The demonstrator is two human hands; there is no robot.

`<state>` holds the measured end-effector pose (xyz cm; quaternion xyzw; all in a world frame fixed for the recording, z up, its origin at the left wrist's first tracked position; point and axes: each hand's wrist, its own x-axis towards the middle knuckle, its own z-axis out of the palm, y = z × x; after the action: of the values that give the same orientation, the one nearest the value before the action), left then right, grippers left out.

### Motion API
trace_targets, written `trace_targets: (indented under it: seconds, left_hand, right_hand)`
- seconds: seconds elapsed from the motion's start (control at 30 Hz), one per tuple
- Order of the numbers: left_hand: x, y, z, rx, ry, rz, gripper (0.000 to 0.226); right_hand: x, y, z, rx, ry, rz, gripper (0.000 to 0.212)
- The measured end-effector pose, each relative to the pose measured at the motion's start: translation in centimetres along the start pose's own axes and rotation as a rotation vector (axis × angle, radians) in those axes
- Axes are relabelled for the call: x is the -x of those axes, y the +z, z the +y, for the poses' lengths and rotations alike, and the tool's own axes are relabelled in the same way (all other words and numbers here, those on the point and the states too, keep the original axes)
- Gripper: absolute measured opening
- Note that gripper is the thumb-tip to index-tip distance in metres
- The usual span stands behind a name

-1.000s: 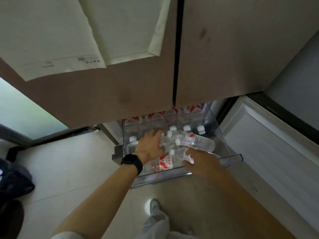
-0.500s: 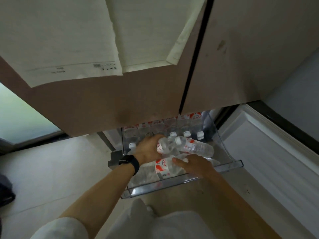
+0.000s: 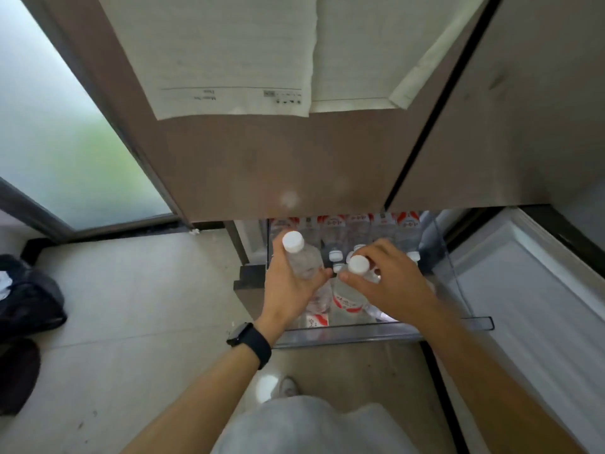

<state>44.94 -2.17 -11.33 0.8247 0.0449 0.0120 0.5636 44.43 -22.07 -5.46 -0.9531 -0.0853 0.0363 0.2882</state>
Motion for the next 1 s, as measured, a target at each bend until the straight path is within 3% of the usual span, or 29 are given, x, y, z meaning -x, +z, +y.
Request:
trace_targets:
  seconds: [0.2,0.27,0.37,0.5,0.63,0.8,1.0]
  left_hand:
    - [1.7,0.6,-0.9,-0.102,0.040,-0.181,0.072]
    - [1.7,0.0,-0.9,-0.154,0.072,-0.304,0.079]
    - [1.3,-0.7,-1.0,-0.278,0.094,-0.403,0.075]
    - [0.5,-0.5,-0.2,-0.356,0.075,-0.421,0.062]
    - [0.9,0.3,1.2,-0.399,0.066,-0.353,0.071]
    - [2.9,0.9,2.1,-0.369,-0.009,-0.179,0.072]
    - [6.9,0.2,3.3,-0.254,-0.052,0.090,0.060]
  right_hand:
    - [0.4,3.8,0.8,-0.482,0.247,0.100,0.030]
    - [0.7,5.4,0.5,-0.516,0.284,0.106,0.042]
    - [1.1,6.8,0.8,-0.556,0.302,0.129,0.079]
    - [1.1,5.9,2.3,-0.486,0.290,0.035,0.065]
    - [1.0,4.9,3.7,-0.356,0.237,-0.079,0.053]
    - [1.6,4.1,4.0,-0.321,0.138,-0.166,0.075]
    - [3.6,2.3,3.0,-0.414,0.150,-0.058,0.069]
